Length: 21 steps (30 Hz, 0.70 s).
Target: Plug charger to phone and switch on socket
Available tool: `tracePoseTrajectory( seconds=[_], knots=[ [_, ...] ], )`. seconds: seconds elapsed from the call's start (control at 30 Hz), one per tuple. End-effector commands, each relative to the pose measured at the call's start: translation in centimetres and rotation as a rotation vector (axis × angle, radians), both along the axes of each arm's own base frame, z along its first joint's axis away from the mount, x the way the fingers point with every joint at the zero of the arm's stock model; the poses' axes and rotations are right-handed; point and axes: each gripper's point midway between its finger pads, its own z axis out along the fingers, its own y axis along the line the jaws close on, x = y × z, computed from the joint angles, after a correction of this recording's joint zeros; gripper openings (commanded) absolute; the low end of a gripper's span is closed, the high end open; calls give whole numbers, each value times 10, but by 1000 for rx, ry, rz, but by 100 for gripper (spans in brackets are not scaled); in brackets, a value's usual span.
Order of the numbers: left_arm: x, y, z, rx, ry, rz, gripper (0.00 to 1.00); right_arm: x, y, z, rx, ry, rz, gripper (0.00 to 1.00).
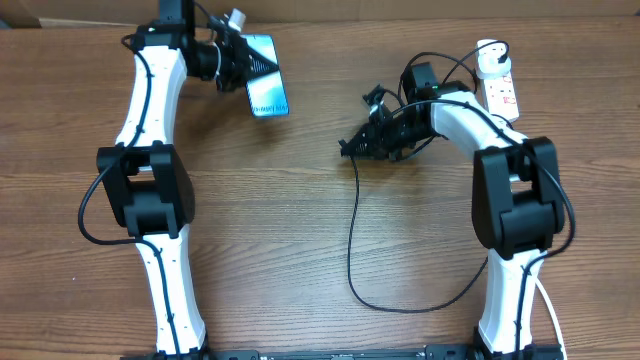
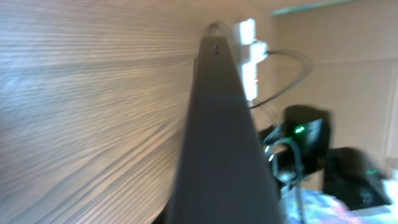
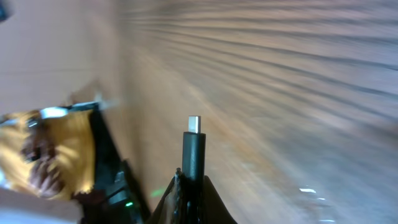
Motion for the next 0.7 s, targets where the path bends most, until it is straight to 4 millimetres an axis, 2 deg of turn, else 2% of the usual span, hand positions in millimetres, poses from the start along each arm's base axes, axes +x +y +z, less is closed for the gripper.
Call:
tracePoseTrajectory(
  seconds=[0.0,0.3,0.5,0.67],
  knots=[
    [-7,-9,57,-249,43,-35,4,-2,15,70,166,-137,54,4],
    [4,-16,74,-334,148,1,4,-10,49,135,223,-282,83,4],
    [9,-27,86,-367,150,-14,4,-5,78,155,269,-266,49,4],
    [12,-28,90,-374,146,-11,4,0,82,162,284,-224,13,4]
  ],
)
